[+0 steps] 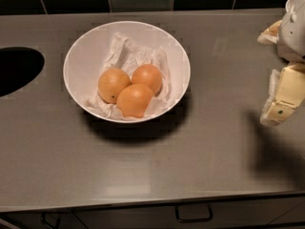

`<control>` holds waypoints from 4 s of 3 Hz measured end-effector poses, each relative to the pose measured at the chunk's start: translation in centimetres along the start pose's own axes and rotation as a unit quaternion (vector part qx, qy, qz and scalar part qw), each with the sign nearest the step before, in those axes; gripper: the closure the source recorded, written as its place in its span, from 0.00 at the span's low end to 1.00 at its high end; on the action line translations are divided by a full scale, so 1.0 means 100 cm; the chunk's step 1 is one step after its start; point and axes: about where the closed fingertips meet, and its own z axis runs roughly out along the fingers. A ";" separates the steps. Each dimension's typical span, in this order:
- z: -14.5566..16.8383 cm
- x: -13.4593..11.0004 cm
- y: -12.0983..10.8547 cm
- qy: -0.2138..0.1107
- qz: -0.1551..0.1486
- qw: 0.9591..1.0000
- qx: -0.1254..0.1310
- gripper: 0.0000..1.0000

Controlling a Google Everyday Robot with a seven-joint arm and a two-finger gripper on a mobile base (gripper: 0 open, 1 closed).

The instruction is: Pick orange from white bowl

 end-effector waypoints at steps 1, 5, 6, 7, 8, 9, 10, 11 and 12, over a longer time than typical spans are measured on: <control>0.000 0.000 0.000 0.000 0.000 1.000 0.000 0.00; 0.019 -0.087 0.006 -0.021 -0.098 0.994 -0.032 0.00; -0.010 -0.139 0.008 -0.069 -0.062 0.996 0.013 0.00; -0.031 -0.165 0.013 -0.099 -0.042 0.993 0.040 0.00; -0.031 -0.165 0.013 -0.099 -0.042 0.993 0.040 0.00; -0.035 -0.171 0.019 -0.101 -0.046 0.993 0.036 0.00; -0.025 -0.180 0.030 -0.100 -0.017 0.995 0.006 0.00; 0.002 -0.192 0.048 -0.098 0.022 0.994 -0.044 0.00; 0.016 -0.189 0.055 -0.111 0.057 0.990 -0.064 0.00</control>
Offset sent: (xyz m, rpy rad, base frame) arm 0.0193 0.0536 -0.0023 -0.0177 0.0338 0.1397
